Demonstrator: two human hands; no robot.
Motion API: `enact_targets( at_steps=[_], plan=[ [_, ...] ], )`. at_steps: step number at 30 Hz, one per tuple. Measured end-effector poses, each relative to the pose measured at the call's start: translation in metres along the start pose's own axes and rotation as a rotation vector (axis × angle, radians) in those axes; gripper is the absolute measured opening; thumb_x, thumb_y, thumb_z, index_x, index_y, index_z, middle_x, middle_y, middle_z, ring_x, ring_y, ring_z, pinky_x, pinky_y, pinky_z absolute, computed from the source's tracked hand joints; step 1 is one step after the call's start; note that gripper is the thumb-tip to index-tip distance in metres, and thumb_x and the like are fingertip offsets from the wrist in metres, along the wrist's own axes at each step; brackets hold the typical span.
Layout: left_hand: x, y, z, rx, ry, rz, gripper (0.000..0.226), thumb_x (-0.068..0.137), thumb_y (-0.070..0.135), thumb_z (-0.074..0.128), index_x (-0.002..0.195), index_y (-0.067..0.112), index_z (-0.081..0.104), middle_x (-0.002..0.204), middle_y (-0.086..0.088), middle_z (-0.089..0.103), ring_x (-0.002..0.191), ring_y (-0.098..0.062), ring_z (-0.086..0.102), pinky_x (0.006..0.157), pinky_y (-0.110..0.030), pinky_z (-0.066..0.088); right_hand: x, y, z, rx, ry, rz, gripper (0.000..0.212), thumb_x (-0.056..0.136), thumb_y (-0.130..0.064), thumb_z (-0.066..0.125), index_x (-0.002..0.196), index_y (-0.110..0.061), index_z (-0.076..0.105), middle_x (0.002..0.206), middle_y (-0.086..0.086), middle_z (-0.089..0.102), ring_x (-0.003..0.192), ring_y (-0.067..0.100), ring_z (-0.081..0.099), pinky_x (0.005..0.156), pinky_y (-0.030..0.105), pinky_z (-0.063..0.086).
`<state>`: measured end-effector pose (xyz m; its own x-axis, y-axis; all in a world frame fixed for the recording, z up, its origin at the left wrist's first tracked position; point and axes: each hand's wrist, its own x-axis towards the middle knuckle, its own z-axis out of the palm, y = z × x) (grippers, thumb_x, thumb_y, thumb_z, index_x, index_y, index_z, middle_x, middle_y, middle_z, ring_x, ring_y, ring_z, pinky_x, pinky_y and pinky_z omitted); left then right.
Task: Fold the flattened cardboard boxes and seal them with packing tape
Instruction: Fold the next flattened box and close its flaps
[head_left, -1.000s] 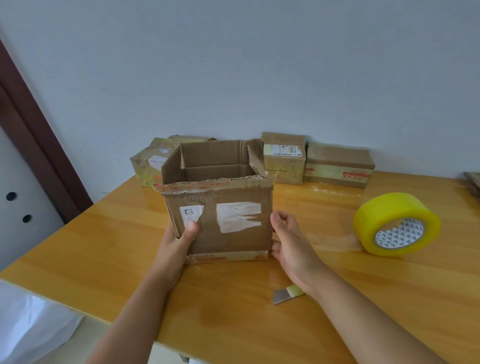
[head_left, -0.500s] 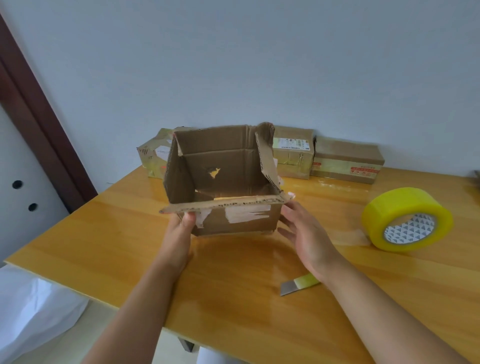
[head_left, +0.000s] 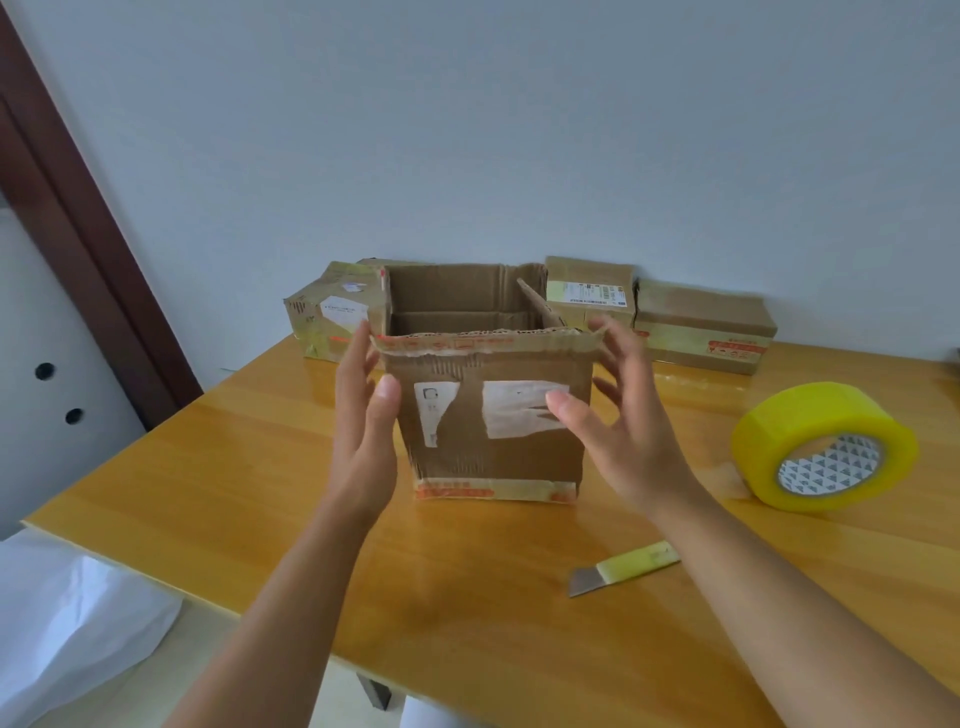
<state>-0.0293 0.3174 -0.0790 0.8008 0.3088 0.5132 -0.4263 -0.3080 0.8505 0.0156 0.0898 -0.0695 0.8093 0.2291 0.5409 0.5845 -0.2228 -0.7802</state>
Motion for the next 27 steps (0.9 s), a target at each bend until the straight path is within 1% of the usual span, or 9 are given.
enact_targets(
  at_steps=[2, 6, 11, 14, 16, 18, 21, 24, 27],
  plan=[
    [0.006, 0.013, -0.001, 0.002, 0.026, 0.054, 0.071, 0.087, 0.065, 0.035, 0.152, 0.039, 0.024, 0.154, 0.022, 0.031, 0.136, 0.016, 0.028, 0.102, -0.005, 0.031, 0.007, -0.007, -0.004, -0.064, 0.001, -0.075, 0.08, 0.082, -0.057, 0.062, 0.149, -0.033, 0.027, 0.151, -0.022, 0.035, 0.14, -0.001, 0.033, 0.115, 0.028, 0.034],
    [0.018, 0.025, 0.003, -0.026, -0.005, 0.112, 0.073, 0.086, 0.071, 0.048, 0.146, 0.03, 0.044, 0.152, 0.007, 0.042, 0.141, -0.011, 0.038, 0.114, -0.049, 0.037, 0.022, -0.017, -0.006, -0.045, -0.017, -0.134, 0.061, 0.086, -0.056, 0.057, 0.141, -0.045, 0.033, 0.145, -0.034, 0.033, 0.137, -0.013, 0.029, 0.108, 0.008, 0.028],
    [0.019, 0.026, 0.019, -0.18, 0.002, 0.083, 0.061, 0.087, 0.054, 0.058, 0.134, 0.015, 0.057, 0.132, -0.006, 0.063, 0.122, -0.026, 0.06, 0.101, -0.056, 0.048, 0.031, -0.006, 0.001, -0.028, 0.013, -0.108, 0.058, 0.091, -0.068, 0.045, 0.129, -0.025, 0.058, 0.127, -0.023, 0.058, 0.12, 0.001, 0.055, 0.105, 0.036, 0.044],
    [0.021, 0.022, 0.025, -0.206, 0.056, 0.067, 0.054, 0.089, 0.05, 0.058, 0.122, 0.007, 0.065, 0.121, -0.007, 0.069, 0.114, -0.028, 0.065, 0.094, -0.053, 0.053, 0.033, -0.004, 0.005, 0.009, 0.031, -0.142, 0.067, 0.094, -0.068, 0.037, 0.122, -0.013, 0.061, 0.099, -0.011, 0.069, 0.098, -0.001, 0.063, 0.098, 0.024, 0.043],
    [0.024, 0.021, 0.026, -0.194, 0.128, 0.017, 0.06, 0.085, 0.058, 0.059, 0.105, 0.002, 0.068, 0.101, -0.01, 0.073, 0.094, -0.029, 0.07, 0.077, -0.048, 0.058, 0.036, -0.001, 0.006, 0.057, 0.003, -0.097, 0.067, 0.098, -0.065, 0.031, 0.121, -0.01, 0.063, 0.074, 0.006, 0.066, 0.079, 0.011, 0.065, 0.09, 0.023, 0.047],
    [0.028, 0.019, 0.026, -0.16, 0.177, 0.032, 0.061, 0.085, 0.061, 0.058, 0.086, 0.001, 0.066, 0.082, -0.009, 0.071, 0.075, -0.026, 0.067, 0.062, -0.044, 0.055, 0.039, -0.002, 0.006, 0.134, -0.023, -0.053, 0.073, 0.097, -0.068, 0.029, 0.094, -0.005, 0.065, 0.068, 0.025, 0.054, 0.07, 0.036, 0.056, 0.076, 0.046, 0.049],
    [0.039, 0.024, 0.025, -0.172, 0.218, 0.096, 0.075, 0.089, 0.062, 0.057, 0.075, -0.012, 0.056, 0.073, -0.033, 0.058, 0.062, -0.034, 0.052, 0.052, -0.053, 0.043, 0.043, -0.009, 0.006, 0.164, 0.042, -0.046, 0.061, 0.098, -0.061, 0.038, 0.067, -0.009, 0.048, 0.059, 0.012, 0.041, 0.058, 0.03, 0.041, 0.059, 0.046, 0.04],
    [0.05, 0.029, 0.024, -0.216, 0.256, 0.111, 0.07, 0.092, 0.05, 0.053, 0.07, -0.016, 0.049, 0.069, -0.041, 0.048, 0.064, -0.031, 0.045, 0.049, -0.053, 0.037, 0.048, -0.013, 0.005, 0.191, 0.113, -0.009, 0.014, 0.097, -0.043, 0.046, 0.093, -0.036, 0.057, 0.067, 0.016, 0.05, 0.065, 0.038, 0.049, 0.061, 0.047, 0.046],
    [0.058, 0.032, 0.024, -0.226, 0.216, 0.122, 0.062, 0.09, 0.043, 0.051, 0.067, -0.015, 0.047, 0.067, -0.039, 0.045, 0.061, -0.03, 0.04, 0.05, -0.038, 0.03, 0.052, -0.01, 0.002, 0.215, 0.121, 0.073, 0.023, 0.093, -0.046, 0.05, 0.114, -0.037, 0.05, 0.089, 0.038, 0.055, 0.083, 0.056, 0.055, 0.067, 0.063, 0.048]
  ],
)
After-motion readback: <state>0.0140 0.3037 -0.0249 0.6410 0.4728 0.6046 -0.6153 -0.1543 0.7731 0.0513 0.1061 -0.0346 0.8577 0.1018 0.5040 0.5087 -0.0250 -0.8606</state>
